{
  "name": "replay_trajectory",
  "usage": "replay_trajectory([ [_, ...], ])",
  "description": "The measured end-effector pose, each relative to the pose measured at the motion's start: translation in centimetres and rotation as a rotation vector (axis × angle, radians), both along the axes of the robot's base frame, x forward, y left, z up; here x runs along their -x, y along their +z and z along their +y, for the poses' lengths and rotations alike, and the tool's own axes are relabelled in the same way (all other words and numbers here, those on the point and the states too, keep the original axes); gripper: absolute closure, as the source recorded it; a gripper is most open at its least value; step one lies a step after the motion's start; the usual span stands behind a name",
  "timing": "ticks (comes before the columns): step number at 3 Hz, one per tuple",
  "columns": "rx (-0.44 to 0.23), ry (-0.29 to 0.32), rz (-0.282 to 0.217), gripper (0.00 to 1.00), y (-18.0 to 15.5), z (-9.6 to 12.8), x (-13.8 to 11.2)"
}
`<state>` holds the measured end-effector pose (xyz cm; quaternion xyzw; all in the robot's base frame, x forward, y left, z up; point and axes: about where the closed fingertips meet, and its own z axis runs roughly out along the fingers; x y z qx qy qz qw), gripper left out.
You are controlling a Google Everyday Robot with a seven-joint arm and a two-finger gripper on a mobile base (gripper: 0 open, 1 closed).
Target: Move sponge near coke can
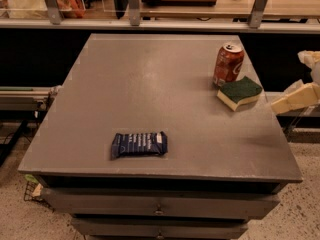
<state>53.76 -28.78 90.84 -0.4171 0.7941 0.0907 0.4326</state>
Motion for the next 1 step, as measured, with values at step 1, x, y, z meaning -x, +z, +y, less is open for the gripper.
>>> replay_trajectory([
  [1, -0.004, -0.005, 0.001, 0.0, 0.04, -0.17, 0.18],
])
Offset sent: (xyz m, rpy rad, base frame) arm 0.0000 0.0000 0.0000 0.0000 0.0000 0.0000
